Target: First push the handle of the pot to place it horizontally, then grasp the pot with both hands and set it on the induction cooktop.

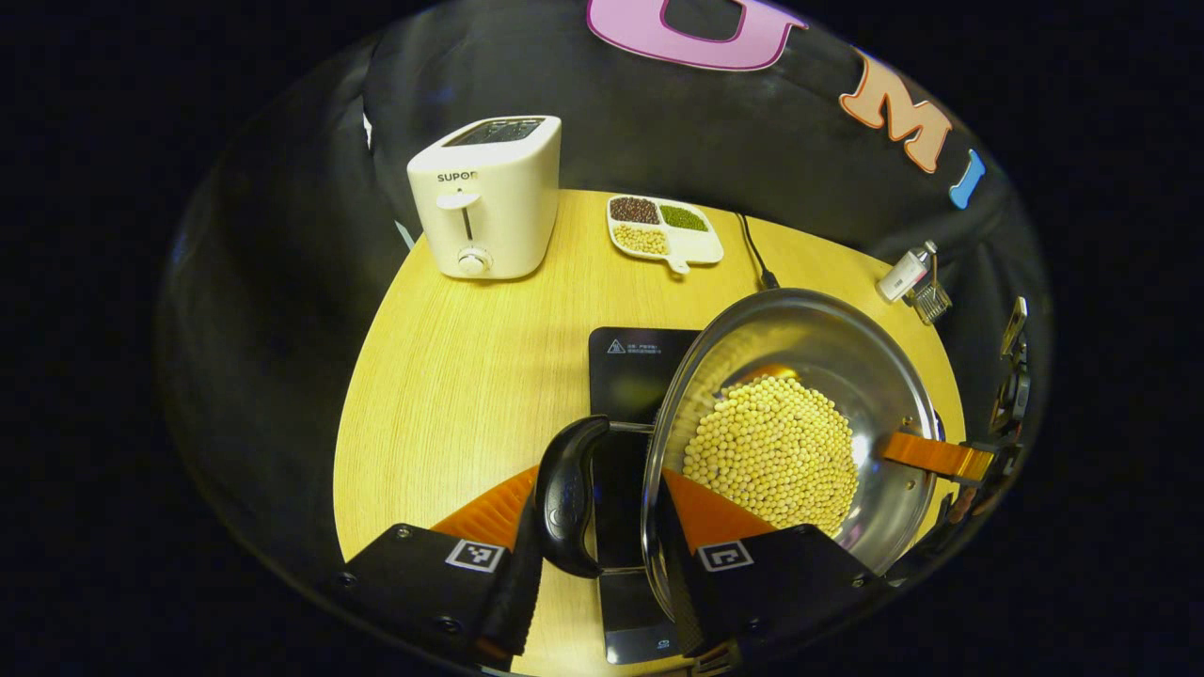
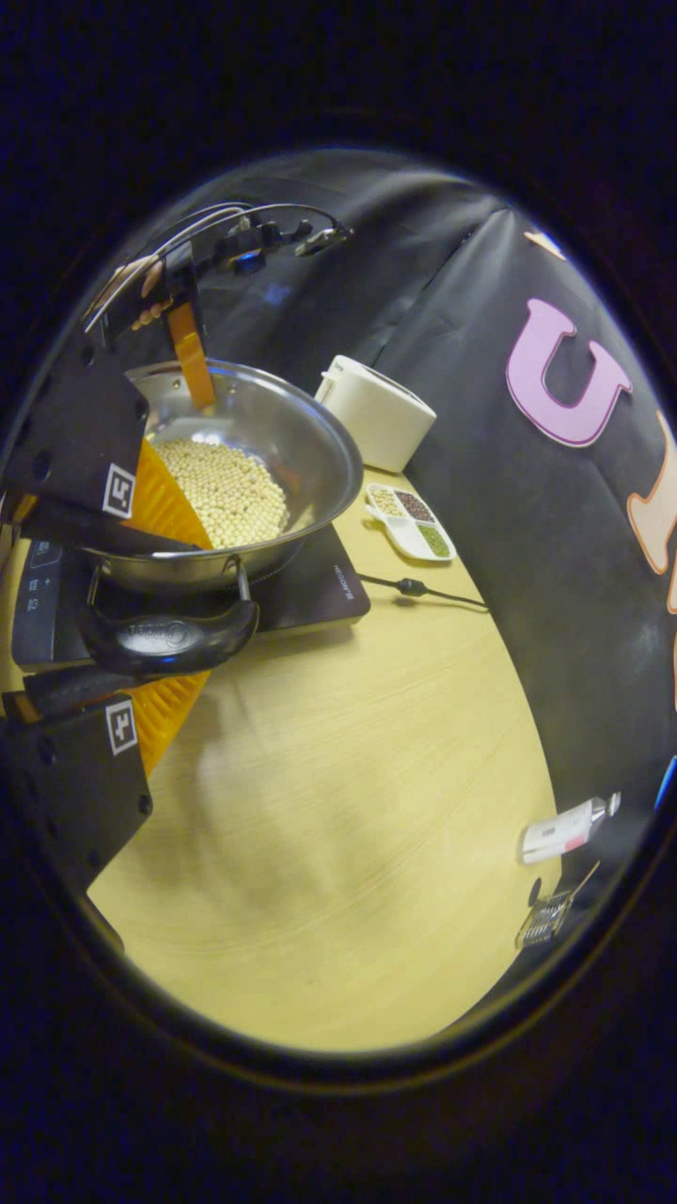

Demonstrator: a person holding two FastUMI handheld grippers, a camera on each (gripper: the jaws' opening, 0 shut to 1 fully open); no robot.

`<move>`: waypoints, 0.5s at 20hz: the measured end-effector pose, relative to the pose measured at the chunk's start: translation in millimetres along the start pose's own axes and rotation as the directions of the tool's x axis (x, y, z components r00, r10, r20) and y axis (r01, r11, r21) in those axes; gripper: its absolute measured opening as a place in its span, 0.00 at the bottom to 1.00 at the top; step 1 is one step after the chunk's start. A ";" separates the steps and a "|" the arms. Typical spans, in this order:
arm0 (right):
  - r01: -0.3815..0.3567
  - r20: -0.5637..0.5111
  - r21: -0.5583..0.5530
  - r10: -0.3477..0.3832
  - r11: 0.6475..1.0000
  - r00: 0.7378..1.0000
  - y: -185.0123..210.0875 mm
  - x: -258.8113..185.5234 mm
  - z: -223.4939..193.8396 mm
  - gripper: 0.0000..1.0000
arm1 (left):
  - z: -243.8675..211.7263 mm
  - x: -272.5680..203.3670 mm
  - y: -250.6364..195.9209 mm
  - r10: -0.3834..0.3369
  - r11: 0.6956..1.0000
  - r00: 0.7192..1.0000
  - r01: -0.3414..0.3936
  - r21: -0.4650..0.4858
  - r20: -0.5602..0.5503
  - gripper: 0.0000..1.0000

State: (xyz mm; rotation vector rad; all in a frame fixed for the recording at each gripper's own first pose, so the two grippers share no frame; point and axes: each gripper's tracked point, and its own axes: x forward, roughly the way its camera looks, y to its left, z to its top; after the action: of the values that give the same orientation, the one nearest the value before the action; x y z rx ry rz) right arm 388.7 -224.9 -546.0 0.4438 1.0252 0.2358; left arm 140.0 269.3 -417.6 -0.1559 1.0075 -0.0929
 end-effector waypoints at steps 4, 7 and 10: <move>-0.019 0.005 0.002 0.019 1.000 1.000 0.8 17.9 23.8 0.55 | 0.2 -0.1 2.4 0.005 1.000 1.000 -0.005 -0.005 0.022 0.62; -0.028 0.010 0.001 0.028 1.000 1.000 -7.5 -5.5 32.6 0.49 | -1.8 -0.1 2.0 0.008 1.000 1.000 -0.008 -0.007 0.025 0.63; -0.029 0.011 -0.001 0.029 1.000 1.000 -10.1 -17.9 35.6 0.49 | -3.8 -0.7 3.0 0.014 1.000 0.999 -0.013 -0.007 0.031 0.64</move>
State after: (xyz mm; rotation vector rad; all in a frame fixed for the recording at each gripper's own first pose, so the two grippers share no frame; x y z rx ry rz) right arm 410.3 -249.6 -521.2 0.4593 1.0088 0.2594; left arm 136.5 272.0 -419.5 -0.1561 0.9783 -0.0747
